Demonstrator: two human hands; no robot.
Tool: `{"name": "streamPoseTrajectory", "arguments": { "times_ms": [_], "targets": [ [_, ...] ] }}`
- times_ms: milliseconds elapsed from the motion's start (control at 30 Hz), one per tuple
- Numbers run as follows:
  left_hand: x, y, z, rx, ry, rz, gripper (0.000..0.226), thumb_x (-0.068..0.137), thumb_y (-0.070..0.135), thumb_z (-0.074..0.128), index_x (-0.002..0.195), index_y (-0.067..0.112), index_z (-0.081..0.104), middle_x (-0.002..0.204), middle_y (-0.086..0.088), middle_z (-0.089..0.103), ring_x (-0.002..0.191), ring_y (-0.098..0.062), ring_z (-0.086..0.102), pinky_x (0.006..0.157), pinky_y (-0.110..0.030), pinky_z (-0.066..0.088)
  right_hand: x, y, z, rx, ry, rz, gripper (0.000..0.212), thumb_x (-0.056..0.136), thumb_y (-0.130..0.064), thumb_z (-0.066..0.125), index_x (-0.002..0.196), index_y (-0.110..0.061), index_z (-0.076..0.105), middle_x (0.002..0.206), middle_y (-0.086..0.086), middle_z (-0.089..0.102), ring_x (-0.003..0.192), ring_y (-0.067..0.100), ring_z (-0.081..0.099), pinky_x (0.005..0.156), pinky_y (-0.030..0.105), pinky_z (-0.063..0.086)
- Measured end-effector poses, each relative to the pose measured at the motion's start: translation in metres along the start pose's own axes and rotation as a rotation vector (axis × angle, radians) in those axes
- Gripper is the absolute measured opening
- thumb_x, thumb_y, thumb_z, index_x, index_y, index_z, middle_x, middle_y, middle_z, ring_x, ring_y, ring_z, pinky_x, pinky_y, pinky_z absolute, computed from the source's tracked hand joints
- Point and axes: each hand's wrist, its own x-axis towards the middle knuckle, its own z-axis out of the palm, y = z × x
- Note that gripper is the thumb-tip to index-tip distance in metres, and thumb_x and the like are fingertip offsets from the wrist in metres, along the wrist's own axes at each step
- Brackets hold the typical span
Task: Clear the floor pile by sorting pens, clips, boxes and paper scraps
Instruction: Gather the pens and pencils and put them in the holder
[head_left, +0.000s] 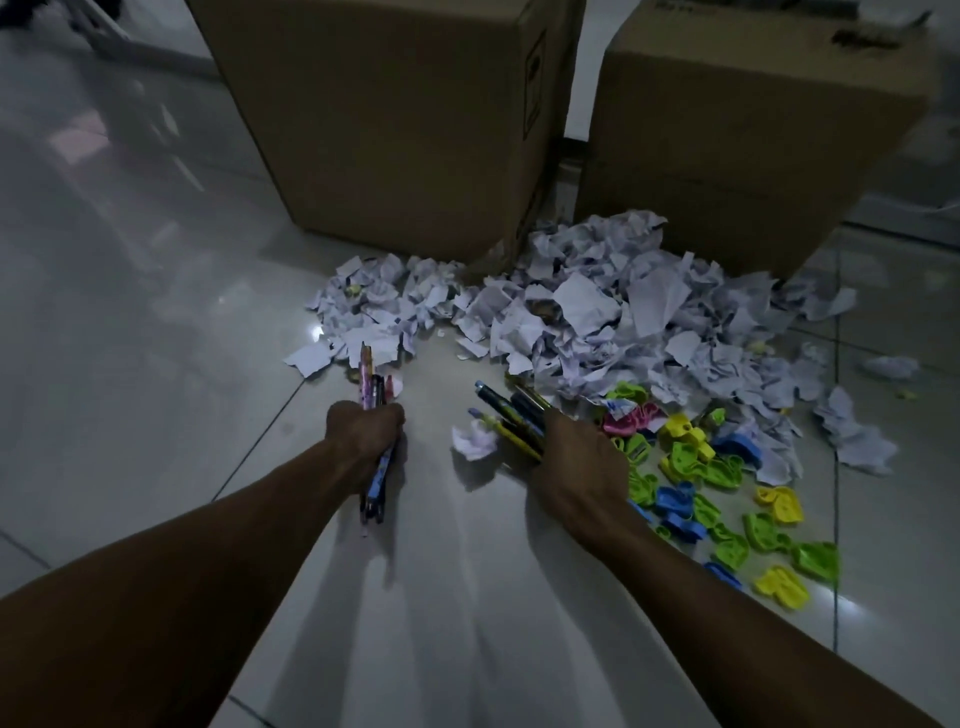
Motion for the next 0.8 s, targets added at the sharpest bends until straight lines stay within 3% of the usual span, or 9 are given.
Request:
{"name": "streamPoseTrajectory", "arguments": {
  "times_ms": [100, 200, 367, 633, 700, 800],
  "targets": [
    [-0.005, 0.001, 0.001, -0.057, -0.107, -0.044, 0.009, 0.086, 0.0, 0.057, 0.082, -0.007, 0.059, 0.07, -0.021, 0.058, 0.032, -0.019, 0.054, 0.032, -0.018, 0.04, 0.004, 0.001, 0.002, 0.121, -0.025, 0.066, 0.038, 0.077, -0.049, 0.066, 0.105, -0.024, 0.057, 0.098, 0.002, 0.066, 0.086, 0.026, 0.065, 0.073, 0.042, 0.057],
    [-0.004, 0.004, 0.008, -0.147, -0.264, -0.132, 0.015, 0.09, -0.001, 0.053, 0.075, -0.002, 0.055, 0.07, -0.016, 0.058, 0.036, -0.017, 0.058, 0.034, -0.02, 0.042, 0.005, 0.003, 0.003, 0.16, -0.004, 0.075, 0.05, 0.072, -0.064, 0.064, 0.103, -0.025, 0.057, 0.096, -0.001, 0.063, 0.082, 0.024, 0.064, 0.071, 0.043, 0.058],
    [-0.001, 0.006, 0.021, -0.152, -0.255, -0.131, 0.02, 0.089, -0.002, 0.052, 0.069, 0.0, 0.054, 0.069, -0.014, 0.058, 0.033, -0.016, 0.051, 0.035, -0.02, 0.042, 0.003, 0.0, 0.007, 0.067, -0.003, 0.0, 0.035, 0.07, -0.047, 0.071, 0.092, -0.021, 0.063, 0.082, 0.0, 0.066, 0.072, 0.023, 0.065, 0.062, 0.039, 0.058],
    [0.006, 0.002, 0.014, -0.218, -0.185, -0.134, 0.013, 0.084, -0.003, 0.064, 0.072, -0.003, 0.062, 0.066, -0.015, 0.058, 0.032, -0.015, 0.052, 0.036, -0.021, 0.044, -0.006, -0.009, 0.004, -0.086, -0.088, -0.093, 0.011, 0.084, -0.013, 0.052, 0.091, -0.014, 0.061, 0.096, 0.012, 0.066, 0.088, 0.033, 0.064, 0.072, 0.04, 0.053],
    [0.009, 0.004, 0.012, -0.253, -0.183, -0.141, 0.011, 0.085, -0.003, 0.066, 0.074, -0.003, 0.063, 0.062, -0.013, 0.058, 0.032, -0.013, 0.052, 0.035, -0.018, 0.041, -0.001, -0.007, 0.004, -0.035, -0.126, -0.074, 0.009, 0.085, -0.019, 0.057, 0.093, -0.014, 0.06, 0.097, 0.011, 0.065, 0.086, 0.03, 0.064, 0.074, 0.042, 0.055],
    [0.015, 0.008, 0.013, -0.335, -0.254, -0.191, 0.01, 0.09, 0.001, 0.06, 0.08, -0.001, 0.059, 0.057, -0.01, 0.06, 0.036, -0.013, 0.053, 0.04, -0.019, 0.047, 0.01, 0.0, -0.003, 0.161, -0.193, 0.053, 0.027, 0.08, -0.041, 0.067, 0.093, -0.018, 0.063, 0.087, 0.005, 0.067, 0.075, 0.024, 0.066, 0.066, 0.042, 0.059]
  ]
}}
